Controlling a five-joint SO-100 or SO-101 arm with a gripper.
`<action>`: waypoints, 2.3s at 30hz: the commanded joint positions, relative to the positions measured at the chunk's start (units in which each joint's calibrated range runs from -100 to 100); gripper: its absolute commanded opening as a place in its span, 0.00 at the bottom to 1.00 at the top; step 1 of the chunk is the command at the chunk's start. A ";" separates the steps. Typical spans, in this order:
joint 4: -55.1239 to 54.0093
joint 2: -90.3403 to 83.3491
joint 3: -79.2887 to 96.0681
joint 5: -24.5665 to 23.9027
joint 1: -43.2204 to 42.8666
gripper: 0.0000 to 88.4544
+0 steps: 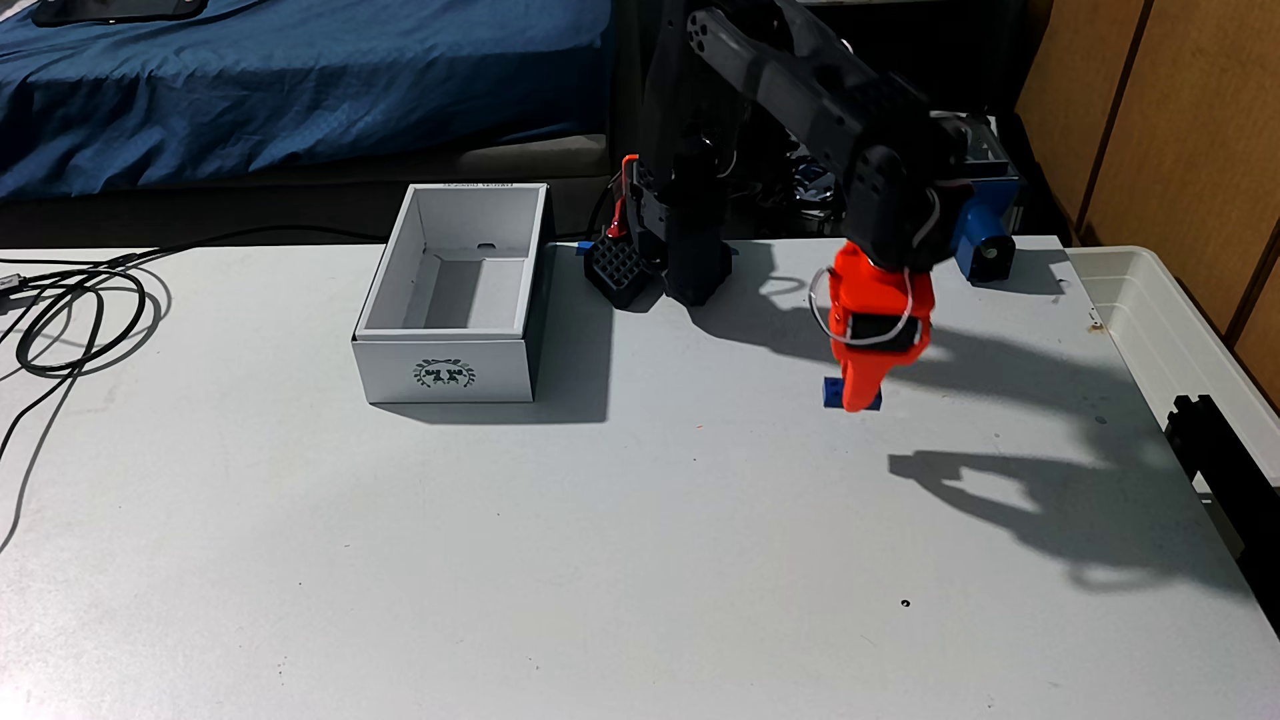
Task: Grab the blue brick and place in box
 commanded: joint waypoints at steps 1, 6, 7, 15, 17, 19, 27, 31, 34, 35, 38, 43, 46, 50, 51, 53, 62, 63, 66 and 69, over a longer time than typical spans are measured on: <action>2.88 -5.95 -1.45 0.19 2.77 0.01; 7.27 -10.35 -1.36 2.30 8.12 0.01; 7.96 -11.19 -1.27 2.35 9.31 0.01; 7.71 -18.38 7.25 4.08 19.78 0.01; 7.71 -19.48 9.74 4.24 21.71 0.01; 7.71 -20.41 12.49 4.24 23.57 0.01; 7.71 -26.08 19.50 4.61 30.85 0.01; 7.79 -29.88 20.56 7.71 35.46 0.01; 7.62 -31.91 20.65 8.92 39.10 0.01; 7.62 -32.08 20.56 9.40 40.14 0.01; 7.45 -32.25 20.29 11.98 43.18 0.01; 6.84 -32.51 20.21 17.66 48.53 0.01; 4.26 -32.34 20.21 20.61 51.50 0.01; 1.16 -32.00 20.29 23.92 55.37 0.01; 0.73 -32.00 20.47 25.13 56.48 0.01; 0.38 -32.00 20.65 27.97 58.71 0.01; 1.24 -31.91 21.00 36.44 67.77 0.01; 1.24 -32.00 21.45 37.13 68.74 0.01; 1.24 -32.51 23.49 39.65 71.86 0.01; 1.24 -32.67 25.53 42.34 75.43 0.01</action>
